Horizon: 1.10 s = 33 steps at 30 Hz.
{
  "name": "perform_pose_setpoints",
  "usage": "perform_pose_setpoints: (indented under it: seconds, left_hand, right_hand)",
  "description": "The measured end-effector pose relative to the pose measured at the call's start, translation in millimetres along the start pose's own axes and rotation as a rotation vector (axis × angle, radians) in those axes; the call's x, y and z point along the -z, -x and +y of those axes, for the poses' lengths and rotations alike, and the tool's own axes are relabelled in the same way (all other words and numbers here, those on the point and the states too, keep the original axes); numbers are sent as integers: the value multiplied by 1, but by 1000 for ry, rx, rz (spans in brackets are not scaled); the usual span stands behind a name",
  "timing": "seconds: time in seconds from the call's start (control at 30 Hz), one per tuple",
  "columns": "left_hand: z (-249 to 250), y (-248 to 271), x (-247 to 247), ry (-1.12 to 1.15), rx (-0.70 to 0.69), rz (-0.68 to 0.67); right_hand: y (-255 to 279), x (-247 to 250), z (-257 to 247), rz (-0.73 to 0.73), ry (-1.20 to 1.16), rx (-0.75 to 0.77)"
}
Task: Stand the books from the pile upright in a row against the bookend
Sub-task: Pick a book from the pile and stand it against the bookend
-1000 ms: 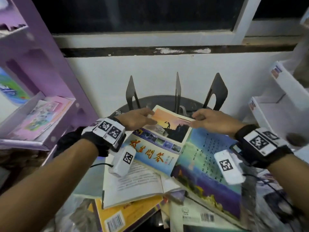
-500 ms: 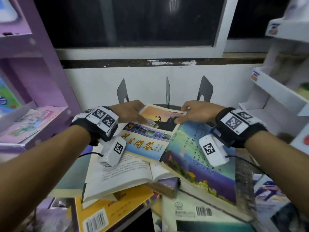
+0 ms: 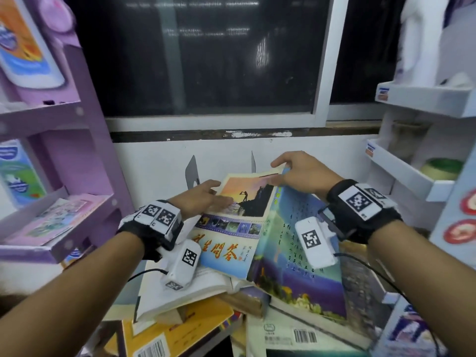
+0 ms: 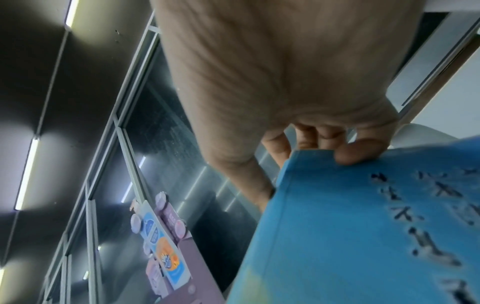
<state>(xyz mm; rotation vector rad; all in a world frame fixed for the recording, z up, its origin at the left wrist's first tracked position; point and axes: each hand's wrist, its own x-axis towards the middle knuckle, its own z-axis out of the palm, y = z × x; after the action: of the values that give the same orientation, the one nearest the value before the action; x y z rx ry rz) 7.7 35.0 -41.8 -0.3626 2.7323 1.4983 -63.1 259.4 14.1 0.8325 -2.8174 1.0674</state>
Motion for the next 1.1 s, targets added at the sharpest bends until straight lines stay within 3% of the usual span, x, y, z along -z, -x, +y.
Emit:
perform_pose_setpoints:
  seconds: [0.3, 0.63, 0.87, 1.1]
  left_hand:
    - [10, 15, -10, 448, -97, -10]
    - [26, 38, 11, 840, -370, 91]
    - [22, 43, 22, 1003, -513, 147]
    - [17, 43, 25, 956, -532, 190]
  right_hand:
    - [12, 11, -39, 189, 23, 160]
    - [31, 24, -79, 379, -83, 395]
    - [37, 8, -89, 328, -178, 354]
    - [40, 2, -90, 244, -195, 339]
